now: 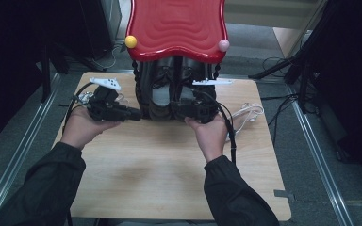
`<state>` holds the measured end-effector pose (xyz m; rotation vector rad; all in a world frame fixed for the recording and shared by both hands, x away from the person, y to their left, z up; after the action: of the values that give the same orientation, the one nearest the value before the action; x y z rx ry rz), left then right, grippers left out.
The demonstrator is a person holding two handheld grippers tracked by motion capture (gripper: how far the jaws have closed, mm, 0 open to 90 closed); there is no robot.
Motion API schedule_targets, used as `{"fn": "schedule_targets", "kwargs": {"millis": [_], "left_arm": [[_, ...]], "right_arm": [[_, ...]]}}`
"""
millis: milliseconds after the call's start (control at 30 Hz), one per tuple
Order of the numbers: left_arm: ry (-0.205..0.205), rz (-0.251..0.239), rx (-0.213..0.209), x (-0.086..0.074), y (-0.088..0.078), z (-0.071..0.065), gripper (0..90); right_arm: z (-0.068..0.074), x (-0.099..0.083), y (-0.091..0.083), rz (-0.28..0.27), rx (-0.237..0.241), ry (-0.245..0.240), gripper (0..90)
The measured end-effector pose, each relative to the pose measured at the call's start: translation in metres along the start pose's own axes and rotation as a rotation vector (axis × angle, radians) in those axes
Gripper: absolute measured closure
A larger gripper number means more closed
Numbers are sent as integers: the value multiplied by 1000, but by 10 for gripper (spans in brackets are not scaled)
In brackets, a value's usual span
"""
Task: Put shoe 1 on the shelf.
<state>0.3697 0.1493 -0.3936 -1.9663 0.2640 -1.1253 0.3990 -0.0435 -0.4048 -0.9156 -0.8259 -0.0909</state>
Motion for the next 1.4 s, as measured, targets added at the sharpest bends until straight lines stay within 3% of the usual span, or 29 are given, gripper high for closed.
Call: {"fn": "schedule_targets", "kwargs": {"millis": [233,633,867,1000,1100,1267,1400], "left_arm": [[17,-30,1,44,-14,1,804],[50,-32,42,109,-31,5,895],[103,-22,55,146,-31,4,900],[86,-52,48,171,-30,11,900],[94,-55,68,187,-26,17,900],[90,-57,107,202,-15,28,900],[112,-71,106,206,-8,32,900]], "right_arm": [[-3,-3,-14,-27,11,-12,526],[1,-19,-27,23,54,-58,648],[-4,-34,-19,56,89,-66,720],[-7,-40,-11,74,90,-76,811],[-10,-42,-7,83,99,-68,864],[-16,-41,0,83,97,-54,900],[-23,-40,6,90,87,-42,900]]}}
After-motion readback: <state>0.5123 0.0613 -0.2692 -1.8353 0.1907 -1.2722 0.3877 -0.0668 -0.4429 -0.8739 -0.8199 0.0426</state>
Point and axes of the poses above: each handheld gripper's, and its own axes: y roughly forward along the jaws, x roughly out of its top, z roughly to its left, the point moved 7 cm from there along y, roughly forward along the jaws, and after that the axes turned 10 degrees about z, right-handed, at the moved point
